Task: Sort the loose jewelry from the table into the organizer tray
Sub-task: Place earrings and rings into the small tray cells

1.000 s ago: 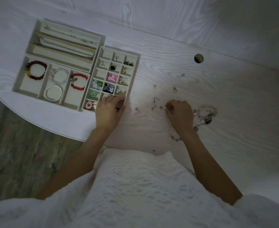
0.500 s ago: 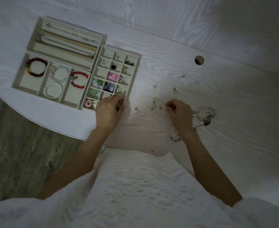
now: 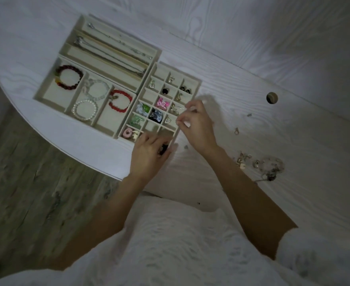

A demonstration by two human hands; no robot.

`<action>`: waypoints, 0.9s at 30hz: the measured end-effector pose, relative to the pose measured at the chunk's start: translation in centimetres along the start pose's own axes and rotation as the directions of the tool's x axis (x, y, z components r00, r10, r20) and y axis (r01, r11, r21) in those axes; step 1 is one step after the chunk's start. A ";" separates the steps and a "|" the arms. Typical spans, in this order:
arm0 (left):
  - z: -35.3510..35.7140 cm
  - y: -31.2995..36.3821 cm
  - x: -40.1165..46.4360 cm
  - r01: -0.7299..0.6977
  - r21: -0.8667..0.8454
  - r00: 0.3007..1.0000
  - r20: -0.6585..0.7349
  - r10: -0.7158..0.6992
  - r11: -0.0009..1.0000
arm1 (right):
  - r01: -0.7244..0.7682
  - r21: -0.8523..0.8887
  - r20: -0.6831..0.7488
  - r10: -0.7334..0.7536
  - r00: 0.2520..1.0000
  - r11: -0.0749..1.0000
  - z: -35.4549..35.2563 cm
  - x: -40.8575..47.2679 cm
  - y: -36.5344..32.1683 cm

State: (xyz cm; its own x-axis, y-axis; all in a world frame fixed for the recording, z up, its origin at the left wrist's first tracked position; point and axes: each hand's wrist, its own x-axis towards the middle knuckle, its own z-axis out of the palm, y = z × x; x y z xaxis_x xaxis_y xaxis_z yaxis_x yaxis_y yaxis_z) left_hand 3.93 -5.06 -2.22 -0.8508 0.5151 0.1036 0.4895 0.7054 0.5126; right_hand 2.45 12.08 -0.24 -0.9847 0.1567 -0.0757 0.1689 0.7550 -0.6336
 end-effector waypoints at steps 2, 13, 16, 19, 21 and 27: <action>0.1 -0.1 -0.1 0.015 -0.011 1.000 -0.002 -0.015 1.000 | 0.042 -0.147 0.035 -0.037 0.999 0.988 0.9 0.6 -0.3; 0.3 -0.5 0.1 0.013 -0.046 1.000 0.005 -0.012 0.999 | 0.175 -0.394 -0.028 -0.202 0.979 0.902 0.5 -0.5 -0.4; 0.4 -0.6 0.1 0.021 -0.060 1.000 0.018 -0.019 0.998 | 0.167 -0.408 0.036 -0.167 0.985 0.898 0.8 -1.1 -0.6; 0.5 -0.7 0.1 0.023 -0.058 1.000 0.019 -0.022 0.998 | 0.130 -0.449 0.051 -0.120 0.991 0.884 1.1 -1.0 -1.0; 0.6 -0.7 0.2 0.022 -0.063 1.000 0.014 -0.021 0.998 | 0.120 -0.506 0.059 -0.104 0.993 0.854 1.3 -0.9 -1.2; 0.6 -0.5 0.1 0.025 -0.073 1.000 0.007 -0.025 0.997 | 0.051 -0.426 0.021 -0.047 0.999 0.903 1.8 -1.1 -1.7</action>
State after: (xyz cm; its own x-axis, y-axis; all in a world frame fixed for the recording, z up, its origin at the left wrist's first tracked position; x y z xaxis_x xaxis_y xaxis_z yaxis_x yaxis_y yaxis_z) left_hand 3.67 -5.09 -3.00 -0.8614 0.5008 0.0852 0.4527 0.6806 0.5760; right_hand 3.15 9.42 -0.47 -0.9922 0.1082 -0.0618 0.1203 0.9612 -0.2484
